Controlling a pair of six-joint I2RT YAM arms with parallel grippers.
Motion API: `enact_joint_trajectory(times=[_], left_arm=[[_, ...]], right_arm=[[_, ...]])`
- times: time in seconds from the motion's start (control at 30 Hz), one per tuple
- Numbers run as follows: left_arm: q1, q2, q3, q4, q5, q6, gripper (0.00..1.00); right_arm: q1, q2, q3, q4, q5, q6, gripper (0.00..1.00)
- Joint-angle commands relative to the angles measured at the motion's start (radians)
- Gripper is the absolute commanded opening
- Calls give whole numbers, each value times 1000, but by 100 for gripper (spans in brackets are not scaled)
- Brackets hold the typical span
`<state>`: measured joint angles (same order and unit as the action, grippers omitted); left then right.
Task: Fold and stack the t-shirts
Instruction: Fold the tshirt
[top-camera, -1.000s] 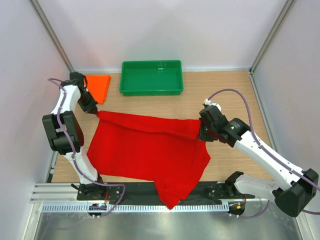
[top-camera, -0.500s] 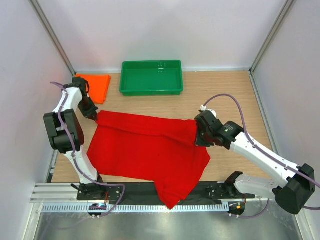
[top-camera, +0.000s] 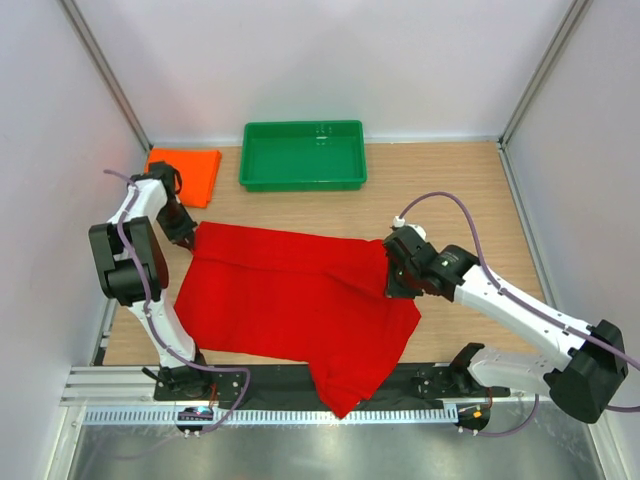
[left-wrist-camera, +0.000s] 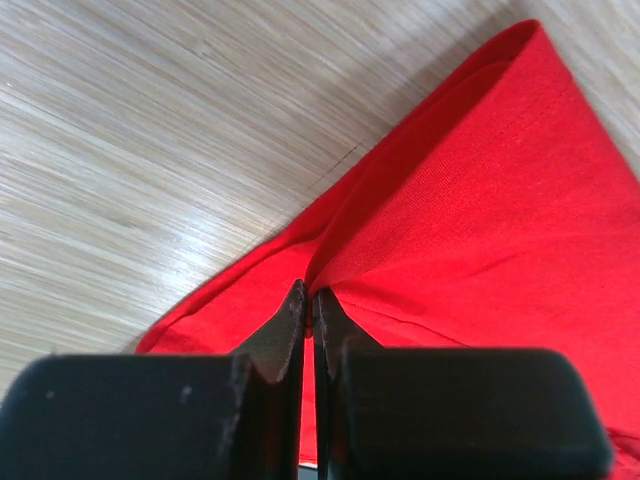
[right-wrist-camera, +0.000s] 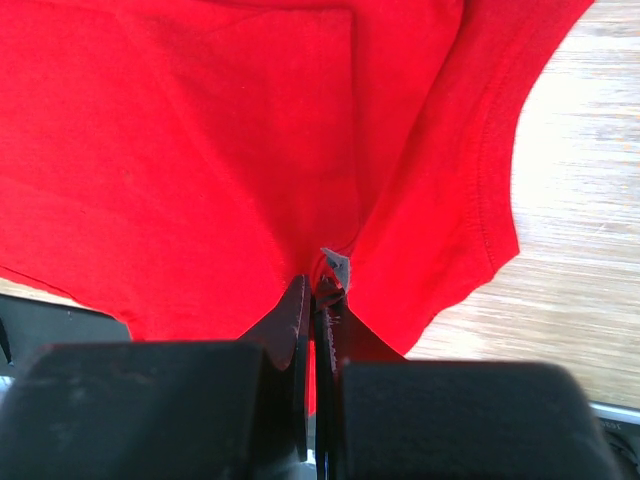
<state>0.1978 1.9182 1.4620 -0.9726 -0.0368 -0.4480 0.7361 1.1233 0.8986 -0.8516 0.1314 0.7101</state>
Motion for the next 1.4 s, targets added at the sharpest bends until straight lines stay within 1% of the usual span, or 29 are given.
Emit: enact_joint_trajectory(times=[0.0,0.2,0.33,0.5,0.53,0.6,0.63,0.7,0.8,0.83,0.9,1.0,1.07,1.13,1.17,1.23,1.33,1.37], left_arm=[[8,-7,-15,23,-2,-15,2],[8,-19,-29,20,-2,-11,0],[8,-18,-46,23,-11,-9,0],[8,-8,-54,18,-43,-9,6],[8,-11,-54,17,-52,-11,8],[8,-19,-51,12,-72,-15,17],[8,-30,-51,11,-81,-17,20],[8,-44,-45,3,-110,-20,22],[8,-70,-29,-20,-141,-18,36],[9,-79,-14,-29,-150,-20,44],[8,-93,-3,-43,-152,-30,47],[6,-136,-8,-38,-129,-49,48],[5,-156,-26,-3,-46,-57,47],[-1,-151,-35,20,17,-64,44],[-4,-145,-48,43,75,-67,39],[-21,-121,-57,63,97,-78,35],[-38,-76,-68,81,97,-81,33],[-40,-67,-69,86,95,-83,33]], right_arm=[[14,-3,-7,26,13,23,1],[16,-19,0,5,65,22,1],[16,-28,-16,6,60,22,1],[17,-31,-47,34,37,26,1],[17,-31,-55,39,30,26,1],[16,-23,-59,46,22,26,1],[16,-22,-64,49,19,25,1],[17,-14,-72,51,10,25,1],[17,-11,-82,54,-4,26,1],[17,-13,-92,52,-6,28,1],[17,-16,-101,49,-16,31,1],[16,-20,-113,33,-18,34,1],[17,-25,-122,22,-15,35,1],[17,-25,-132,6,-13,38,1],[17,-25,-138,3,-18,40,1],[16,-23,-151,11,-32,38,2],[16,-5,-179,61,-65,34,2],[17,18,-184,80,-99,32,2]])
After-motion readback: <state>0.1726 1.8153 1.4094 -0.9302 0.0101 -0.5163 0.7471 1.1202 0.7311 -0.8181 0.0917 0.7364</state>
